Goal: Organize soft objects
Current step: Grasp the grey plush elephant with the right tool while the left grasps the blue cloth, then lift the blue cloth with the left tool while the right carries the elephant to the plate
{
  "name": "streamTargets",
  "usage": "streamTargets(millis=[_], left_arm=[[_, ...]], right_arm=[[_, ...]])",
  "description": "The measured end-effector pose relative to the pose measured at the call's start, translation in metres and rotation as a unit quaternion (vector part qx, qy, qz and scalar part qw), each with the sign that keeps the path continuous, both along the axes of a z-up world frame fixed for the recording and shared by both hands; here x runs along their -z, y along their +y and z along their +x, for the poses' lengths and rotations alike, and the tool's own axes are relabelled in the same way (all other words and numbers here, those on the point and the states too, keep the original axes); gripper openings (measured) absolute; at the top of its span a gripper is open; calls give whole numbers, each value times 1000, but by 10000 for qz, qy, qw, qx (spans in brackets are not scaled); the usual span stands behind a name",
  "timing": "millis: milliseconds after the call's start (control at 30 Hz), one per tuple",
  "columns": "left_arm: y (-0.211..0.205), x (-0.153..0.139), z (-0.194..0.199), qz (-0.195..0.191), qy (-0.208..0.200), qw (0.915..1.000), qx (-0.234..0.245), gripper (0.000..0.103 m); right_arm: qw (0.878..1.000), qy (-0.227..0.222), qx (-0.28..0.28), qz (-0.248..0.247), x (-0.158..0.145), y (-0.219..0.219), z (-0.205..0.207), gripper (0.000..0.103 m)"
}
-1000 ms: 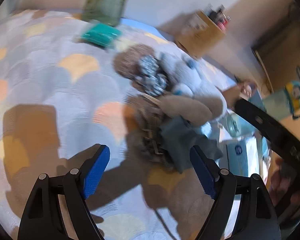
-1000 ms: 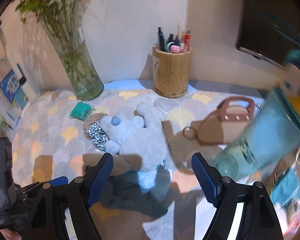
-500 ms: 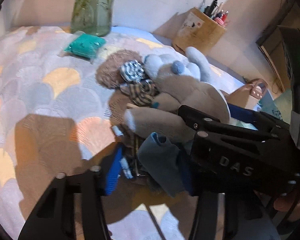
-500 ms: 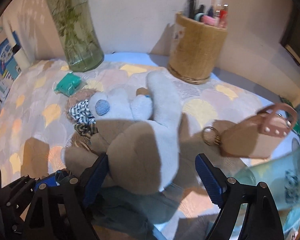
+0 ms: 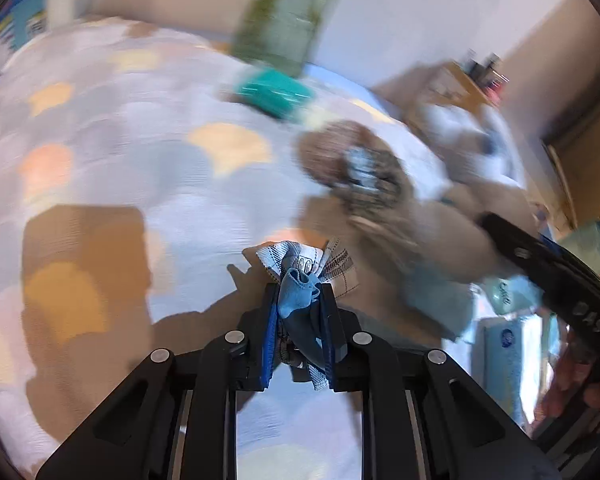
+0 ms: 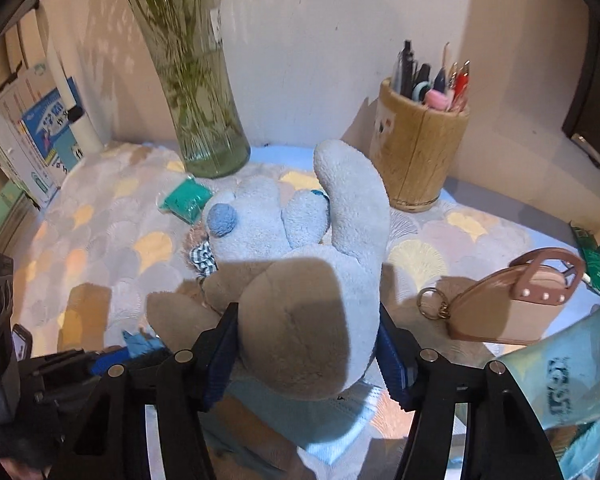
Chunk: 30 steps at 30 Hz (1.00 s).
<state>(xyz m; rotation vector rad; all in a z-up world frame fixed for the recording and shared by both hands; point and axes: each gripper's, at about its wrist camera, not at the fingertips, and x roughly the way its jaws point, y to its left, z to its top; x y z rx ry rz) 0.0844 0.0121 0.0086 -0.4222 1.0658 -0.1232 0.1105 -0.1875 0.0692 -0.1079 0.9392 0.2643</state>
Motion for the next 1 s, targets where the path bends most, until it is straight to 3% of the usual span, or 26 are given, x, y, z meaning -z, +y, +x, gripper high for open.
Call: streamTargets(millis=[333,433,500,600,700,800,900,1000], left_arm=[[59,-6,-26,118,41,9979,-643,19],[71,-3,-29,-293,230,9965,-743,47],[75,-5,-34,-469,193,9948,-883,81],[72,-16,-41,-572,-116,9939,-931,82],[55,-29,-42,-602,-403,9962,-473,82],[27,-33,-37,-309,-457,9985,54,82],[0,-17,-34,142,-206,9991,333,81],[-24,-5,-39,1052,-433,9912,674,77]], right_arm=[[9994,-114,239,207,-14,-12,-11,61],[9990,-82,282,325,-14,-14,-13,61],[9987,-53,315,392,-15,-15,-15,61],[9986,-57,302,425,-16,-14,-19,61],[9988,-64,278,406,-17,-13,-24,62],[9985,-36,310,440,-15,-14,-26,62],[9982,-32,359,472,-16,-17,-28,62],[9980,-50,407,473,-18,-21,-31,62]])
